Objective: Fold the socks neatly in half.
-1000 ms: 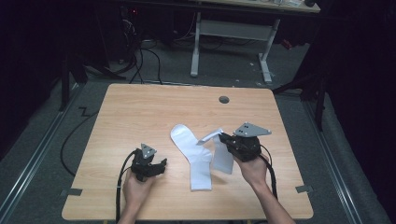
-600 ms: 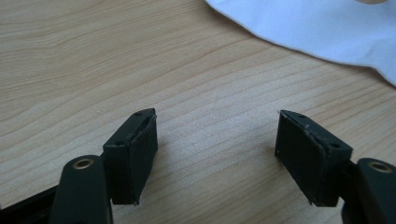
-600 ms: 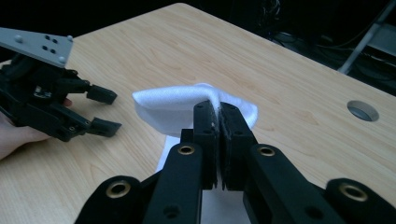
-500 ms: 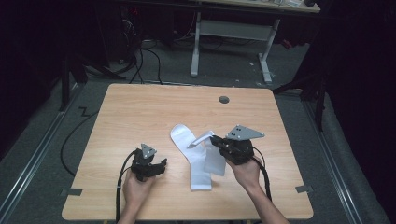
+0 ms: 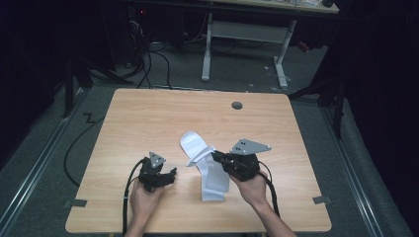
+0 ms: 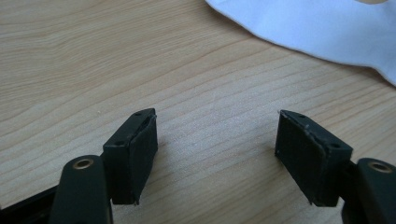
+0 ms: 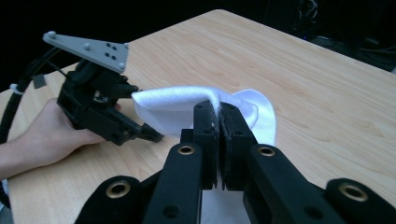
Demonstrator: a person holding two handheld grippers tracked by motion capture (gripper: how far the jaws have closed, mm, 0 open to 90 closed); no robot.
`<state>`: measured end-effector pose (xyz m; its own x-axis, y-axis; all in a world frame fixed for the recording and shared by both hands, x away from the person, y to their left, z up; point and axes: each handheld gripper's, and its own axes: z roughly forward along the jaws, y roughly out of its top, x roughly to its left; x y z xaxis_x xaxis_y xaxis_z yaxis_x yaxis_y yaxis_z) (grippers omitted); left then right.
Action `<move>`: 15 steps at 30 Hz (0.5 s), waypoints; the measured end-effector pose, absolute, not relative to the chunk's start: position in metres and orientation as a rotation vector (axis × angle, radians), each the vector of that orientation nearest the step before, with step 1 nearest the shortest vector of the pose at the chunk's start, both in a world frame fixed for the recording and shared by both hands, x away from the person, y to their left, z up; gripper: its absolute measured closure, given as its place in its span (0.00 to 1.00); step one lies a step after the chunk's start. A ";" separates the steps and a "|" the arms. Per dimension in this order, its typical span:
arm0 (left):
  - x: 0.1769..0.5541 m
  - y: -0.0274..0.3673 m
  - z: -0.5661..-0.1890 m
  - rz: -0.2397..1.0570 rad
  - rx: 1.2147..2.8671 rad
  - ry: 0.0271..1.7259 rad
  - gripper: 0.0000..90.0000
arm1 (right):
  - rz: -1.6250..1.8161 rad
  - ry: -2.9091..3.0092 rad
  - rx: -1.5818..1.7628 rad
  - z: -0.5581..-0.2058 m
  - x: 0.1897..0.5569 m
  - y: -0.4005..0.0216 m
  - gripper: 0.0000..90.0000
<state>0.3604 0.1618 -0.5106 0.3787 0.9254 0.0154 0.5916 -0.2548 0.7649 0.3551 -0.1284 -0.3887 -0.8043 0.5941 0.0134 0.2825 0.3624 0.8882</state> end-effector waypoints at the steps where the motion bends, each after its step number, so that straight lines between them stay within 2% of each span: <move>1: 0.360 0.162 -0.511 0.625 1.958 1.304 0.33 | 1.428 2.325 0.769 -0.389 0.354 -0.127 0.96; 15: 0.360 0.162 -0.511 0.626 1.958 1.305 0.33 | 1.457 2.393 0.732 -0.400 0.342 -0.115 0.96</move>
<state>0.3604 0.1617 -0.5106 0.3780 0.9257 0.0161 0.5915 -0.2548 0.7650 0.3424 -0.1146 -0.4004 -0.8441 0.5340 0.0490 0.2886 0.3754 0.8808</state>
